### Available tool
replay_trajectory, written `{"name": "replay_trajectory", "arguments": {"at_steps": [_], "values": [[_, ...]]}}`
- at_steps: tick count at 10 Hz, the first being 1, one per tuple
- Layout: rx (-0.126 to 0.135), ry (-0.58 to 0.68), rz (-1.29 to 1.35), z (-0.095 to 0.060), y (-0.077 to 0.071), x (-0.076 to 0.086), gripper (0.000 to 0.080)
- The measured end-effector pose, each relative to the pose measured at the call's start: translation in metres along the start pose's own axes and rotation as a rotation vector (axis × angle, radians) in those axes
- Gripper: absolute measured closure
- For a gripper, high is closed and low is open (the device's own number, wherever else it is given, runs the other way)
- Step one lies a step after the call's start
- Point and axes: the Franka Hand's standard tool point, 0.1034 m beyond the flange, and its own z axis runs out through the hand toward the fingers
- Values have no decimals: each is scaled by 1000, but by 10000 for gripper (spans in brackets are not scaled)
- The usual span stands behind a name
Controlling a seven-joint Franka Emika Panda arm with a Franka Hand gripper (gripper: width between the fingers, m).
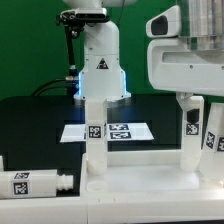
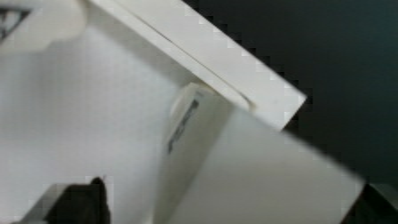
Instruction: Assemble desk
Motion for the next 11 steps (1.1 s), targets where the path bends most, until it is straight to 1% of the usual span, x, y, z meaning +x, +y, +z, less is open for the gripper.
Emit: {"name": "replay_trajectory", "arguments": {"at_steps": [1, 2, 3, 4, 5, 6, 8, 9, 11], "values": [[-1, 1, -33, 1, 1, 1, 158], [-4, 2, -96, 1, 2, 2, 158], [-18, 11, -259, 1, 1, 0, 151], [-39, 29, -486, 2, -7, -8, 150], [-37, 40, -601, 3, -11, -10, 150], [-34, 53, -655, 4, -11, -10, 150], [-33, 52, -613, 5, -10, -9, 413], [-42, 57, -573, 4, -6, -5, 495], [-35, 61, -379, 4, -1, 1, 505]]}}
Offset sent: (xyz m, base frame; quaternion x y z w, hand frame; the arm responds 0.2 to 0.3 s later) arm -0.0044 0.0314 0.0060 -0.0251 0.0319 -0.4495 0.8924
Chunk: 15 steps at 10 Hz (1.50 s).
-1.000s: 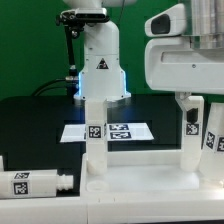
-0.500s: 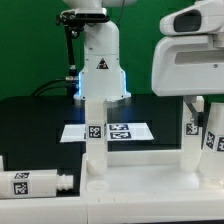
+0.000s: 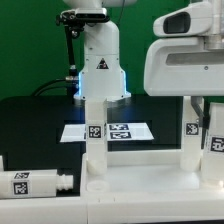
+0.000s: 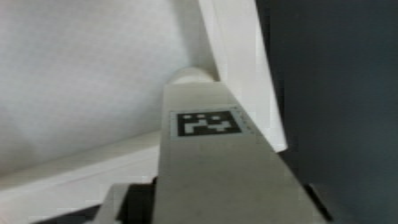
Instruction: Assemble desk
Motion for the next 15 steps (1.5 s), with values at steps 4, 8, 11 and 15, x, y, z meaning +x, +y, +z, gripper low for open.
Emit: {"name": "replay_trajectory", "arguments": {"at_steps": [4, 8, 11, 15], "values": [[28, -43, 734, 2, 6, 1, 510], [55, -89, 1041, 3, 4, -1, 509], [60, -67, 581, 2, 1, -3, 221], [63, -51, 228, 1, 2, -2, 153]]}}
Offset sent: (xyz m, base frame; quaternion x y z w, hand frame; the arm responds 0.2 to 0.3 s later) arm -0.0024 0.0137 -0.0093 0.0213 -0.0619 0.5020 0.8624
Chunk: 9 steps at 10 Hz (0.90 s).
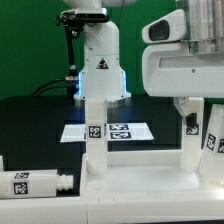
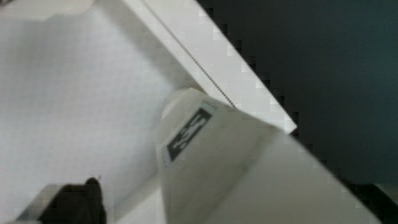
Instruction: Assemble desk
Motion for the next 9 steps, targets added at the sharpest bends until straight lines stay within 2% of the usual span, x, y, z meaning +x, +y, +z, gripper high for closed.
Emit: {"name": "replay_trajectory", "arguments": {"at_steps": [1, 2, 3, 4, 5, 6, 7, 9], "values": [[-12, 28, -305, -2, -5, 0, 151], [-16, 32, -435, -1, -5, 0, 151], [-17, 32, -404, -1, -3, 0, 151], [-17, 32, -381, -1, -3, 0, 233], [-18, 32, -381, -1, -3, 1, 381], [-18, 32, -343, 0, -3, 0, 381], [-24, 31, -257, 0, 2, 3, 507], [-21, 37, -39, 0, 4, 7, 510]]}}
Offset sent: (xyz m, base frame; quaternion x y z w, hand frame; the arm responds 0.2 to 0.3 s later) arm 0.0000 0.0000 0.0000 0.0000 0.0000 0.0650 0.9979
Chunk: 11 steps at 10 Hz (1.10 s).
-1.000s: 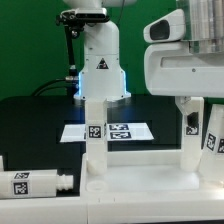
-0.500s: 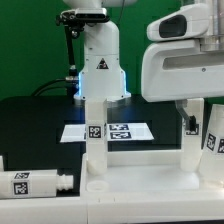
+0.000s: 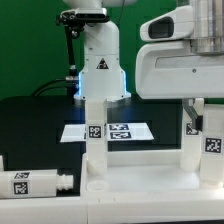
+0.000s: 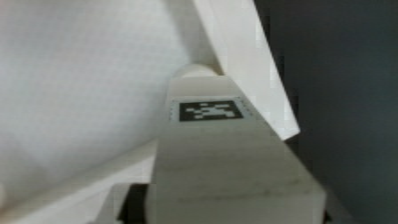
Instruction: Assemble desk
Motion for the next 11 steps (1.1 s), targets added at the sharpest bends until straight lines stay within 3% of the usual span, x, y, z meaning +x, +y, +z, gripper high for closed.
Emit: {"name": "replay_trajectory", "arguments": {"at_steps": [2, 5, 7, 8, 9, 10, 11], "values": [[3, 9, 377, 2, 2, 0, 510], [39, -25, 947, 2, 4, -1, 509], [35, -27, 959, 2, 4, -2, 509], [33, -23, 855, 2, 4, -2, 422], [33, -23, 712, 1, 2, -3, 287], [27, -24, 480, -1, 1, -5, 287], [25, -31, 374, -1, 1, -5, 179]]}}
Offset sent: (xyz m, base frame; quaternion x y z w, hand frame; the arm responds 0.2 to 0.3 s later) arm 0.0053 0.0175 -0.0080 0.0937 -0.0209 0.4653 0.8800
